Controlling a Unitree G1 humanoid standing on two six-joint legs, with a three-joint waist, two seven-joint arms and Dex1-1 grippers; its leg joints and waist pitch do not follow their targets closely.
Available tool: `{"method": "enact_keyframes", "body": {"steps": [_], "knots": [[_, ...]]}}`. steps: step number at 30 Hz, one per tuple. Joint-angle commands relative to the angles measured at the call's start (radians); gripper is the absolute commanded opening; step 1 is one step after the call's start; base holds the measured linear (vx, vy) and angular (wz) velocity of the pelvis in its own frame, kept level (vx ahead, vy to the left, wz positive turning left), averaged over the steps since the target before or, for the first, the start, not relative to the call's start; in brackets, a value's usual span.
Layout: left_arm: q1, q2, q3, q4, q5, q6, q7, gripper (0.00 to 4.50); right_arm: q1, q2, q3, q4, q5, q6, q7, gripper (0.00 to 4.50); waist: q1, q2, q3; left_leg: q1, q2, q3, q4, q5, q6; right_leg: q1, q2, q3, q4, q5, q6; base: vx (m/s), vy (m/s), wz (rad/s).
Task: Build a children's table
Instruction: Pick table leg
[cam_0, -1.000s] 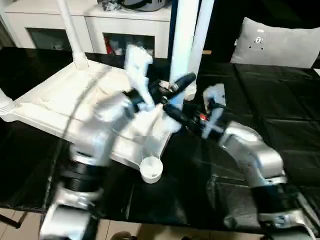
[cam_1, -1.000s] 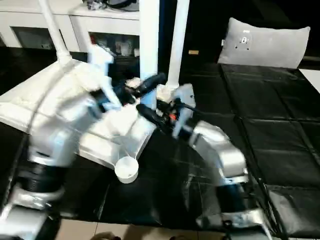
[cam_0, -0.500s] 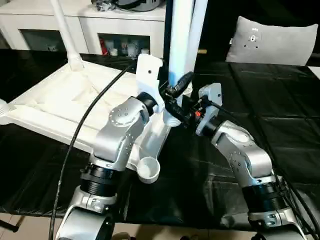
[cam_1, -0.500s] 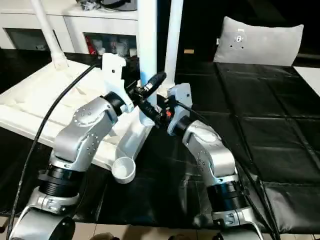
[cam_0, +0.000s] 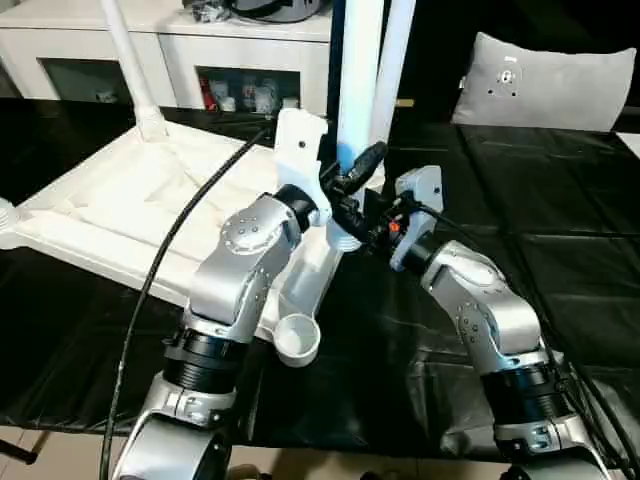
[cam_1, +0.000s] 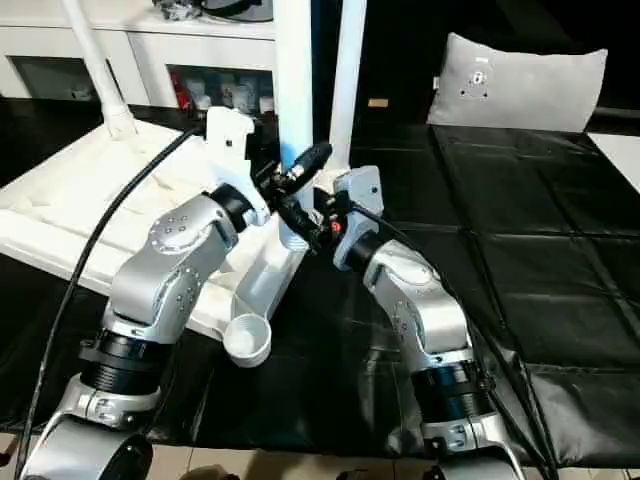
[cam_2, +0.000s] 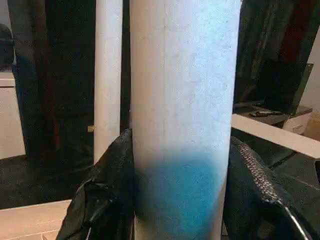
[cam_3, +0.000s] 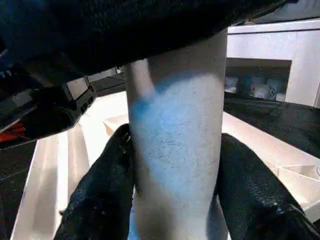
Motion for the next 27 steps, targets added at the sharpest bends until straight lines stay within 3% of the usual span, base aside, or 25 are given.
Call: {"method": "enact_keyframes", "body": {"steps": [1, 6, 8, 10, 15, 21, 23, 27], "knots": [[-0.006, 0.013, 0.022, 0.006, 0.009, 0.002, 0.003, 1.91, -0.017, -0.007, -0.008, 0.006, -0.012, -0.014, -0.009, 1.93, 0.000, -0.003, -0.070, -0.001, 0.058, -0.014, -0.080, -0.099, 0.035, 0.066, -0.075, 0.051, -0.074, -0.239, -0.162, 0.000, 0.000, 0.00], [-0.008, 0.014, 0.033, 0.010, -0.003, 0.003, 0.000, 1.91, -0.023, -0.002, -0.023, 0.012, 0.004, 0.011, -0.012, 1.93, -0.001, -0.004, -0.070, -0.002, 0.056, -0.013, -0.080, -0.098, 0.037, 0.066, -0.075, 0.051, -0.074, -0.247, -0.159, 0.000, 0.000, 0.00], [-0.011, 0.017, 0.044, 0.014, -0.015, 0.009, -0.007, 1.91, -0.023, -0.005, -0.030, 0.008, 0.020, 0.020, 0.002, 2.49, 0.000, 0.001, -0.069, -0.001, 0.057, -0.014, -0.080, -0.100, 0.037, 0.065, -0.075, 0.051, -0.074, -0.247, -0.160, 0.000, 0.000, 0.00], [-0.020, 0.029, 0.059, 0.027, -0.030, 0.014, -0.022, 1.91, -0.017, -0.020, -0.026, 0.007, 0.011, -0.002, 0.021, 2.65, 0.000, -0.002, -0.070, -0.002, 0.056, -0.013, -0.080, -0.099, 0.036, 0.066, -0.074, 0.051, -0.074, -0.238, -0.161, 0.000, 0.000, 0.00], [-0.048, 0.062, 0.097, 0.057, -0.070, 0.039, -0.066, 1.90, -0.001, -0.051, -0.036, -0.025, 0.057, 0.051, 0.080, 3.10, 0.000, -0.002, -0.071, 0.000, 0.056, -0.015, -0.080, -0.091, 0.040, 0.067, -0.073, 0.050, -0.072, -0.225, -0.157, 0.000, 0.000, 0.00], [-0.073, 0.095, 0.151, 0.056, -0.209, 0.137, -0.184, 1.90, -0.011, -0.090, -0.131, -0.049, 0.190, 0.145, 0.132, 3.54, 0.007, 0.003, -0.073, 0.003, 0.056, -0.013, -0.076, -0.061, 0.054, 0.067, -0.075, 0.050, -0.063, -0.165, -0.207, 0.000, 0.000, 0.00], [-0.084, 0.102, 0.185, 0.050, -0.292, 0.196, -0.234, 1.90, -0.019, -0.117, -0.181, -0.059, 0.266, 0.221, 0.143, 3.70, 0.008, 0.001, -0.072, 0.003, 0.053, -0.011, -0.076, -0.067, 0.055, 0.070, -0.074, 0.050, -0.064, -0.171, -0.218, 0.000, 0.000, 0.00], [-0.108, 0.115, 0.231, 0.044, -0.394, 0.274, -0.300, 1.90, -0.007, -0.166, -0.230, -0.094, 0.349, 0.288, 0.200, 4.08, 0.012, 0.001, -0.072, 0.000, 0.051, -0.010, -0.074, -0.064, 0.059, 0.072, -0.073, 0.048, -0.066, -0.183, -0.218, 0.000, 0.000, 0.00]]}}
